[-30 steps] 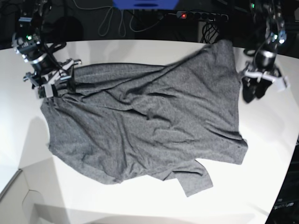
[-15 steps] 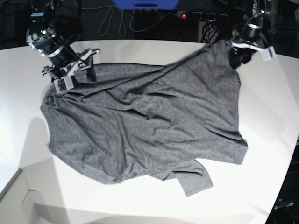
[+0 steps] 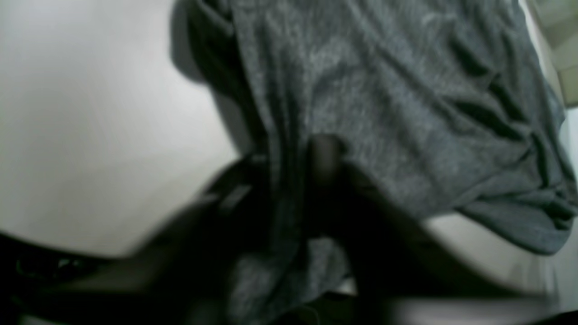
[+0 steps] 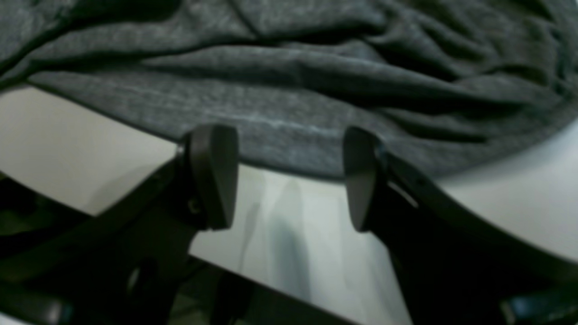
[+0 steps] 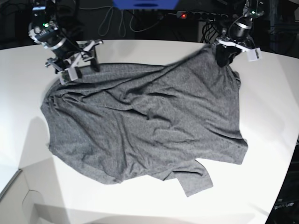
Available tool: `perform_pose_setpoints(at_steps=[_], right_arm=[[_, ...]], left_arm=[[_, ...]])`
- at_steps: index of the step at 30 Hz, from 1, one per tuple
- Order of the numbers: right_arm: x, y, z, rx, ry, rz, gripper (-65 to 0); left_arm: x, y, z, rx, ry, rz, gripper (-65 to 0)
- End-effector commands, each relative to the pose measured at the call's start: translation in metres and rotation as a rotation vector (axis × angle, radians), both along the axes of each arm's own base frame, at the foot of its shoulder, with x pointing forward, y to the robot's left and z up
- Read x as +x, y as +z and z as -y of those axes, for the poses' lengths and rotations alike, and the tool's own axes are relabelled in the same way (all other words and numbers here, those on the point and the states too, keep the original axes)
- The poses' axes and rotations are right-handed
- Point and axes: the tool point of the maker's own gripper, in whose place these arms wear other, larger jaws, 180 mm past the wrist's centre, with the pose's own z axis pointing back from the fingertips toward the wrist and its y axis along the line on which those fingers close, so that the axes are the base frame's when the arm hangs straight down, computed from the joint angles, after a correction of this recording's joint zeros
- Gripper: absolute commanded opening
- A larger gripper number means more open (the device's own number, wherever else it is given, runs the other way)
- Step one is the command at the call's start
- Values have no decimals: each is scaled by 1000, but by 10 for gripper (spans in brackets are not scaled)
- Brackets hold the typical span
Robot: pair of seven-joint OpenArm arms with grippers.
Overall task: Layout the t-shirt on the table in an organized manner, then fold the t-shirt properly
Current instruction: 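Release the shirt and raise both grippers above it, then grasp the shirt collar edge with both grippers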
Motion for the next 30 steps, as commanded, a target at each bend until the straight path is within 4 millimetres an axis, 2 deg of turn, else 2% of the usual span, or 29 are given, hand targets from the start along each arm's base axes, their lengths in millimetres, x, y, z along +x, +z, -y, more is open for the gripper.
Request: perform_pose_setpoints(at_steps=[1,2,5,8,12,13,15,17,21,24,26,28,30], right_arm=[[-1,7,-3,13,10,22,-277],[-3,6,-8,19,20,17,-277],[-7,4,-22,40,53,6,-277],[-11,2,-37,61,89,-5,-277],[-12,2,-59,94,141,-5,-277],[-7,5,-63,98,149,9,-277],[-2,9,-70,108,168,26,-276],[3,13,-79,119,192,42,-275],[12,21,-91,131,221,73,-275],[13,21,-95,136,232,74,-274],[9,13,-97,140,236,48,-274],[13,5,-98,138,238,33,-274],[13,-7,-101,140,246,4,-274]], left_arm=[[-8,-5,1,11,-18,-42,-629],[-6,0,2,8,-21,-30,-650],[-3,13,9,3,-54,-11,-644],[15,48,9,19,-79,56,-648],[50,110,10,73,-131,191,-648],[58,124,9,87,-134,223,-648],[71,143,3,108,-125,263,-648],[85,158,-11,129,-85,295,-648],[116,176,-41,142,-19,323,-648],[136,189,-52,141,-6,337,-648],[149,198,-54,139,-4,355,-648],[157,197,-56,124,-2,354,-647],[160,186,-57,101,1,327,-646]])
